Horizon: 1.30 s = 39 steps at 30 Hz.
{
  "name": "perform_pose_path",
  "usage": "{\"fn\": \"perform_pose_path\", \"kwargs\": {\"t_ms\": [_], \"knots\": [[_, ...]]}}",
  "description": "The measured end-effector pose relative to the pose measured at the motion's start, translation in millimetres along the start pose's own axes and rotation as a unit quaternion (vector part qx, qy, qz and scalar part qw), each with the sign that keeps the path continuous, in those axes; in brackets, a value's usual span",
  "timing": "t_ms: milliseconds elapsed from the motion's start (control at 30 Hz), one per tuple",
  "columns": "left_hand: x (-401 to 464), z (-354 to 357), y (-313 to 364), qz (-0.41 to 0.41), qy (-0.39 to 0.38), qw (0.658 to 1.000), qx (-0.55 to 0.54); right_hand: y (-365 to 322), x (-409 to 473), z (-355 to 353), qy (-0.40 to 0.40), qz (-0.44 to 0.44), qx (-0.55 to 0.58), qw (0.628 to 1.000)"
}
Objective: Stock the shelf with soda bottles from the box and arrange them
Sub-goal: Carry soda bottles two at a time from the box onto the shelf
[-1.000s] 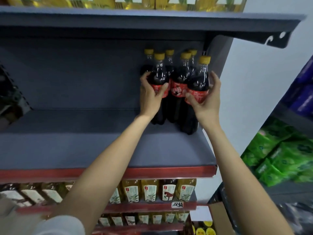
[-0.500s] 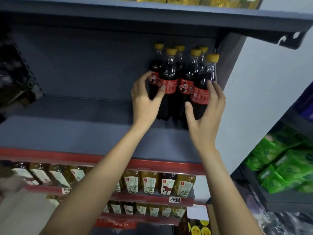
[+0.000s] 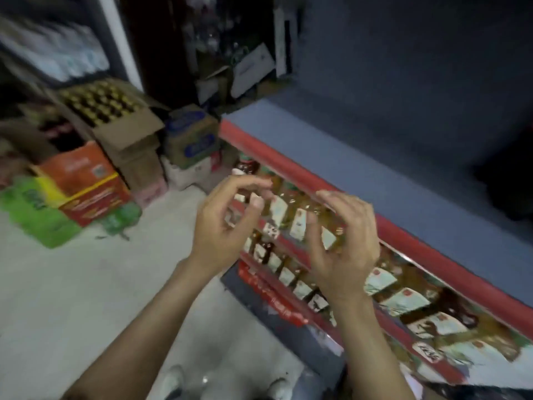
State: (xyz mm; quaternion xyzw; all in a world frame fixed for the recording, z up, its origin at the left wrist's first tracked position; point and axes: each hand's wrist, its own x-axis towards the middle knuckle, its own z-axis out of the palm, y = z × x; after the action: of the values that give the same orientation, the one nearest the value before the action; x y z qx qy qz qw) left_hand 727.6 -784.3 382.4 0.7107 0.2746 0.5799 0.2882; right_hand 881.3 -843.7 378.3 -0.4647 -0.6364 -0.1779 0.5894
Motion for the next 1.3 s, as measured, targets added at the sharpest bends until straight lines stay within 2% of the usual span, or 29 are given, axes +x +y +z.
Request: {"fn": "perform_pose_path", "kwargs": {"t_ms": [133,300,400,533,667,833,933,1067,1300], "knots": [[-53,-112,-57,-0.101,0.004,0.982,0.159,-42,-55,95,-0.174,0.133,0.070,0.973],[-120,-247,-130,-0.278,-0.034,0.910,0.307,-93,-120,217,-0.362,0.215,0.072,0.904],[-149,-312,-169,-0.388,-0.043,0.856,0.339,-114,-150,285,-0.443,0.250,0.071,0.858],[-172,-384,-219,-0.483,-0.014,0.807,0.340,-127,-174,370,-0.542,0.266,0.057,0.795],[-160,-453,-280,-0.516,-0.051,0.777,0.357,-128,-176,460,-0.609,0.247,0.027,0.754],[-97,-544,-365,-0.506,-0.076,0.755,0.411,-124,-154,597,-0.636,0.222,0.030,0.738],[-52,-589,-408,-0.521,-0.050,0.744,0.416,-127,-128,684,-0.641,0.211,0.044,0.737],[11,-643,-472,-0.514,-0.003,0.749,0.418,-132,-87,793,-0.623,0.201,0.066,0.753],[114,-739,-613,-0.501,-0.006,0.773,0.389,-121,-36,974,-0.603,0.234,0.077,0.759]]}}
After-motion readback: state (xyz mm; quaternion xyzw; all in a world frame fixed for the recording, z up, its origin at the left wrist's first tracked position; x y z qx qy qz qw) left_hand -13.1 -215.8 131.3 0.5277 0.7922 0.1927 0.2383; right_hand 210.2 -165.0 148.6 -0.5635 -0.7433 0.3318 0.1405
